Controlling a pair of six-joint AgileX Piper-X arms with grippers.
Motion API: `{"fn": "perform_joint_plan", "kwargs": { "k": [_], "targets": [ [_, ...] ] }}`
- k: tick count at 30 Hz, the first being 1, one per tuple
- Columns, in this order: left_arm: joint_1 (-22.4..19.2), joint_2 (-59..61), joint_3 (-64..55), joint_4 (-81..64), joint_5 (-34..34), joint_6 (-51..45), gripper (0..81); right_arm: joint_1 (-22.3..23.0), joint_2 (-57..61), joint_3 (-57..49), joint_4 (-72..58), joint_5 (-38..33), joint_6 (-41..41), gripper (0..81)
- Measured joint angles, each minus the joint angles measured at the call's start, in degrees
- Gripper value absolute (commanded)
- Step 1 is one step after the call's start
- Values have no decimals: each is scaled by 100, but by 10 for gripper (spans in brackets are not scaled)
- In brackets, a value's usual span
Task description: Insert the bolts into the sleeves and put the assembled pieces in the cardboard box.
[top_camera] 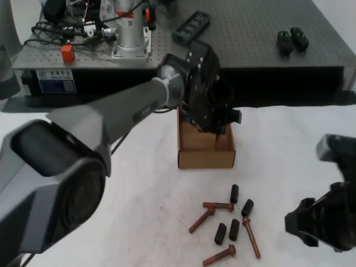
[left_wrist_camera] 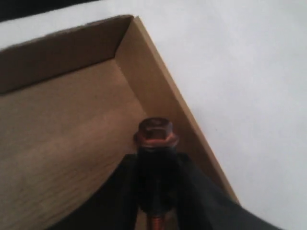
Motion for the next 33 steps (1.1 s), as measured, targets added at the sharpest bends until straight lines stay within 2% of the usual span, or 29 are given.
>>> {"fn": "perform_joint_plan", "kwargs": {
  "k": [4,9,13,16,21,23,25,27,33],
  "targets": [
    [0,130,-210,139,11,0,274,268,1505,-121,-730,0,-263,412],
    [42,139,-260,137,-52,0,274,510,2798,-653,-923,31,-577,404],
    [136,-102,-259,453,-52,0,274,698,3724,-1143,-922,149,-757,327],
    [235,-742,-259,1090,-190,207,261,818,4167,-1376,-909,253,-889,279],
    [266,-1194,-311,2078,-601,895,239,876,4481,-1566,-827,578,-1112,183],
    [232,-1332,-311,2394,-609,1022,239,876,4506,-1589,-794,628,-1150,113],
    [100,-1473,-186,2573,-655,1081,239,876,4509,-1604,-794,659,-1167,6],
    [32,-1547,-49,2568,-696,1082,239,876,4509,-1600,-794,678,-1235,28],
    [-649,-2285,1824,2133,-924,1109,239,571,4212,-1529,-498,679,-1266,28]
  ]
}}
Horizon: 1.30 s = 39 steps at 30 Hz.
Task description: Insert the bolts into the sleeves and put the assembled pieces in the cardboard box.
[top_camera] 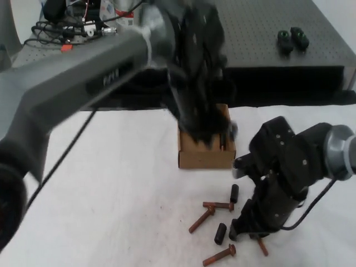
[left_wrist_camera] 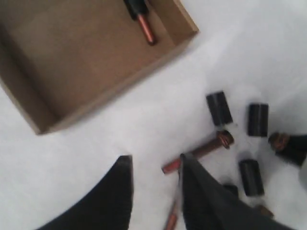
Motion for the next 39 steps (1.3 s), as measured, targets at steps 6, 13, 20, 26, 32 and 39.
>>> {"fn": "perform_joint_plan", "kwargs": {
  "k": [6,13,20,26,32,39],
  "targets": [
    [-446,-346,910,-694,-13,0,284,-702,-1385,408,395,-1,0,28],
    [-666,-356,1343,-867,109,-166,324,-1181,-3239,839,965,-1,0,28],
    [-875,-167,1415,-900,351,-199,324,-1190,-4098,879,1376,-1,27,28],
    [-996,166,1430,-872,363,-199,324,-1190,-4269,879,1563,-1,34,28],
    [-992,270,1430,-903,190,-199,308,-1190,-4281,885,1641,-1,34,28],
    [-992,451,1414,-938,102,-199,170,-1190,-4287,885,1729,-1,34,28]
  ]
}}
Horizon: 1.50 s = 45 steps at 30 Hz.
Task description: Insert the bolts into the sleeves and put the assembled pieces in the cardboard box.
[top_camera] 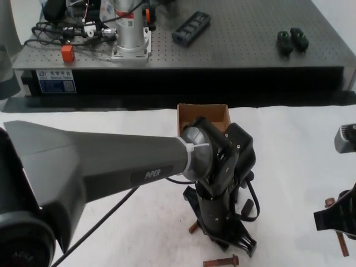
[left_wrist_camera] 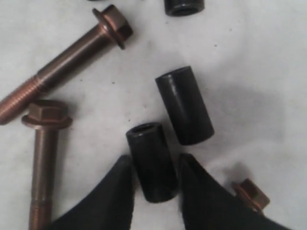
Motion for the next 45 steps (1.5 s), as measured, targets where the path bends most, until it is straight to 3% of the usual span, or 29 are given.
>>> {"fn": "perform_joint_plan", "kwargs": {
  "k": [6,12,15,19,21,25,29,34,45],
  "targets": [
    [10,10,-13,-80,-42,0,4,0,0,0,0,0,0,28],
    [10,-18,-1,-248,-193,0,6,0,0,0,0,-19,0,28],
    [-5,-233,104,-297,-374,0,6,0,0,0,-41,-414,25,28],
    [-5,-1419,1225,-1310,-382,-70,6,0,-33,0,-570,-1445,392,28],
    [-5,-2091,1970,-1999,-107,-145,6,29,-169,9,-1495,-2126,975,28],
    [-5,-3194,3287,-3544,641,-449,6,242,-287,9,-2861,-2550,1774,28],
    [-5,-4149,4332,-5126,1204,-915,6,497,-286,9,-3739,-2698,2295,28],
    [-5,-4537,4505,-5889,1436,-1175,6,1162,-286,9,-4646,-2734,2710,28],
    [-5,-4572,4517,-6474,1546,-1629,6,1384,-286,9,-4675,-2634,2706,28]
  ]
}}
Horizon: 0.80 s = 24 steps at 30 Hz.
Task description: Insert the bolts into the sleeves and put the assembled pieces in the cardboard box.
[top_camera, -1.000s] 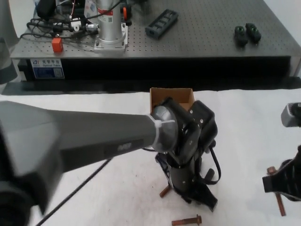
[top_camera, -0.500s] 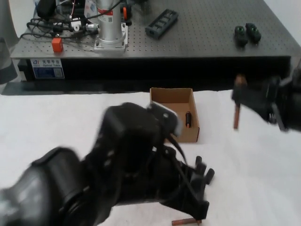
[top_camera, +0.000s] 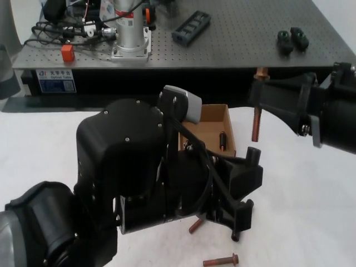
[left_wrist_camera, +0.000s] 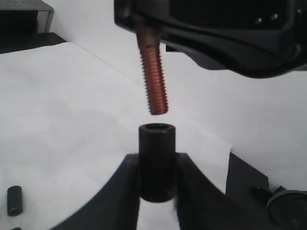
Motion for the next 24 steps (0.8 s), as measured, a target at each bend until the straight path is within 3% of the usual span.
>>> {"fn": "perform_joint_plan", "kwargs": {
  "k": [20,24],
  "targets": [
    [0,0,13,-213,-222,-2,6,14,0,0,296,-140,0,16],
    [0,0,24,-249,-260,-2,6,14,0,0,312,-195,0,336]
  ]
}}
